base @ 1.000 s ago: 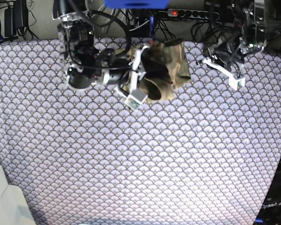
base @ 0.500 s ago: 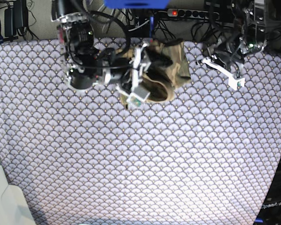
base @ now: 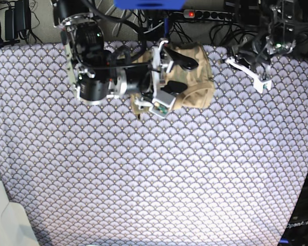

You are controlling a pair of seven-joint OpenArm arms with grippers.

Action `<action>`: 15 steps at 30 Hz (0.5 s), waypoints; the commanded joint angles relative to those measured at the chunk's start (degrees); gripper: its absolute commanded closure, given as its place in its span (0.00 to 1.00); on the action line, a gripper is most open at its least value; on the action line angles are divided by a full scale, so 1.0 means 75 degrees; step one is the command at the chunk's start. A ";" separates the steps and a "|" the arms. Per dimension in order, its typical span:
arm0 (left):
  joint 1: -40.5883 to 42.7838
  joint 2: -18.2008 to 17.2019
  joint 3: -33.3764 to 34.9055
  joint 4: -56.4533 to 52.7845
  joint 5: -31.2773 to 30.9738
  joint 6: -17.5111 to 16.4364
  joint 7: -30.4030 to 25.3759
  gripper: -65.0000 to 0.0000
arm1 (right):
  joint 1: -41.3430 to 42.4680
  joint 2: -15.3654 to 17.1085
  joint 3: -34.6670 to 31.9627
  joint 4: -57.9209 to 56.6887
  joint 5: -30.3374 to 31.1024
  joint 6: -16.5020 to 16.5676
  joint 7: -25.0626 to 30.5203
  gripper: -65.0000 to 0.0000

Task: Fold the T-shirt properly
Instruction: 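Press the folded bundle down with the right gripper and withdraw the left gripper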

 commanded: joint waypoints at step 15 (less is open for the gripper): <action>0.0472 -0.0223 -0.1241 0.0669 0.0051 0.0007 -0.0072 0.99 | 0.1144 0.0660 0.0016 0.0142 0.0229 0.0028 0.0179 0.36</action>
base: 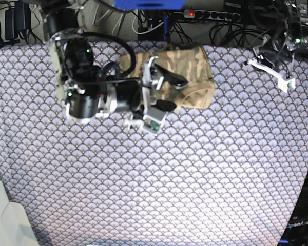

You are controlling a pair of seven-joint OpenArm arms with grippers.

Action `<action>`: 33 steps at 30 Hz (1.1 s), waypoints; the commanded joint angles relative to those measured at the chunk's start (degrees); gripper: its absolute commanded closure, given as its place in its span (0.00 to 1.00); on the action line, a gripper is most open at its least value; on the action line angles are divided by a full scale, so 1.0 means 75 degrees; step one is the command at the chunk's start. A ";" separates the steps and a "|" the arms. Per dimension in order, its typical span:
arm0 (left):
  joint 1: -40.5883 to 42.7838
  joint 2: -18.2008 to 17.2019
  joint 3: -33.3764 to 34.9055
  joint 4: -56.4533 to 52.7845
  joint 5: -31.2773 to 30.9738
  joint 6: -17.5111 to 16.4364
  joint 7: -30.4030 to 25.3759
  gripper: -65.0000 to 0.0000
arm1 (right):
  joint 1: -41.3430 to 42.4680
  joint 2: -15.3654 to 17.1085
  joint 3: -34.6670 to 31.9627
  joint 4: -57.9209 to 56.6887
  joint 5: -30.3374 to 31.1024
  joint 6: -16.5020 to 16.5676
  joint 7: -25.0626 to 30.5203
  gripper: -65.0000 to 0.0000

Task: Fold the T-shirt properly
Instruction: 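Press the folded bundle down with the right gripper and withdraw the left gripper, then release the bundle and move the right gripper away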

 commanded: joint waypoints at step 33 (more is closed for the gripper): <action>0.0014 -0.0075 -0.0070 0.0048 0.0005 0.0001 -0.0069 0.99 | 0.0651 0.1290 -0.0227 -0.1874 0.0124 0.0025 0.1664 1.00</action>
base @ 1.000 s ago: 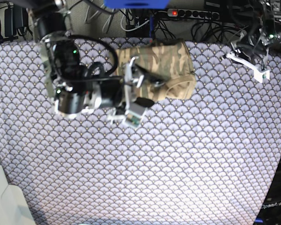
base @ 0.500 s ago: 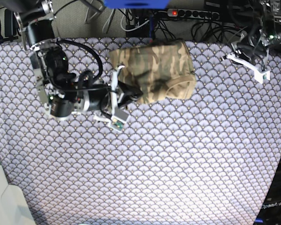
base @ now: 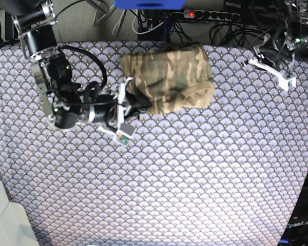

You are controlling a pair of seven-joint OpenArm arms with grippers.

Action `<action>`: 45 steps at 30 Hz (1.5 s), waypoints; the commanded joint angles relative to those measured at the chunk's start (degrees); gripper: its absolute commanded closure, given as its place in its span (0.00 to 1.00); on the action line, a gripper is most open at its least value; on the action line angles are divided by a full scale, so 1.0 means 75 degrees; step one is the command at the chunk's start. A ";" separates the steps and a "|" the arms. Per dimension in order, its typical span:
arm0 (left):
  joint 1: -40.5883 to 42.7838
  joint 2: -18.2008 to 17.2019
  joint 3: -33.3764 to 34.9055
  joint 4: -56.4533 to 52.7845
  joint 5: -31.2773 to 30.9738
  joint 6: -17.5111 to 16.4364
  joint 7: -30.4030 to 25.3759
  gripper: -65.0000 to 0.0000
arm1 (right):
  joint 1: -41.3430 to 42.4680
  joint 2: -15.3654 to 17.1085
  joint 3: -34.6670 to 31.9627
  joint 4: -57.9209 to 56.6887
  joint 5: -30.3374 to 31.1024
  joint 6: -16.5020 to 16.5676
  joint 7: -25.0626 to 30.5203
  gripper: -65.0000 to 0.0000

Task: Fold the T-shirt properly
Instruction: 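Release the bundle and move the right gripper away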

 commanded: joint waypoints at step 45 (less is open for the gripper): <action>0.0038 0.0286 -0.0055 0.0106 0.0002 -0.0002 -0.0057 0.99 | 0.1296 -0.0329 -0.2473 -0.2249 0.0194 0.0028 0.2133 1.00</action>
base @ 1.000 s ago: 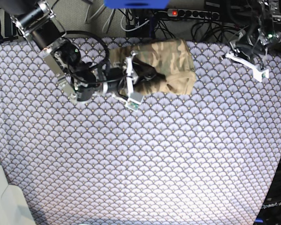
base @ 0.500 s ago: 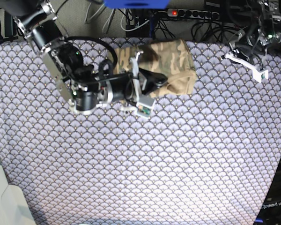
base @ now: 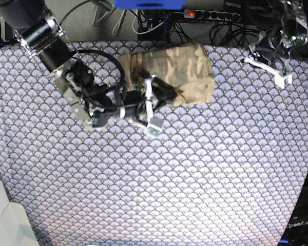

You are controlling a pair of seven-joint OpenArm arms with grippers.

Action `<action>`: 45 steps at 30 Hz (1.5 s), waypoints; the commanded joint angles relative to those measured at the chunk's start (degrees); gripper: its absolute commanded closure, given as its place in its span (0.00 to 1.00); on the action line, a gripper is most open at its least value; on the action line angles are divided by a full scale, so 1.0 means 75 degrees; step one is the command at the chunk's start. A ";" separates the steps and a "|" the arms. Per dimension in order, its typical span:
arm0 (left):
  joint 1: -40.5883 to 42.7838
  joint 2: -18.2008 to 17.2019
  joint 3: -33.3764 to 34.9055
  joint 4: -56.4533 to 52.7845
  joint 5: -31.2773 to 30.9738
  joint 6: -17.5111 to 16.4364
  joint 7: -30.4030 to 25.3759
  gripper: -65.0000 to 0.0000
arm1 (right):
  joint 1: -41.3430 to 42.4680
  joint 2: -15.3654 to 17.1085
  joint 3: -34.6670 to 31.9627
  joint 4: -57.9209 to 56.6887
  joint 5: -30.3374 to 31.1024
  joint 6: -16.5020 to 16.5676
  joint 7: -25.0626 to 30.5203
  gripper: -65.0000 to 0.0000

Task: Fold the T-shirt properly
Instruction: 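Release the bundle and move the right gripper away, then push the bundle's corner with the left gripper to rotate it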

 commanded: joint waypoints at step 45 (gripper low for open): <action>-0.1263 0.0045 0.2360 -0.0673 0.0023 -0.0007 -0.0154 0.99 | -0.2144 0.2887 0.4549 0.3364 0.0185 0.0037 -0.1250 1.00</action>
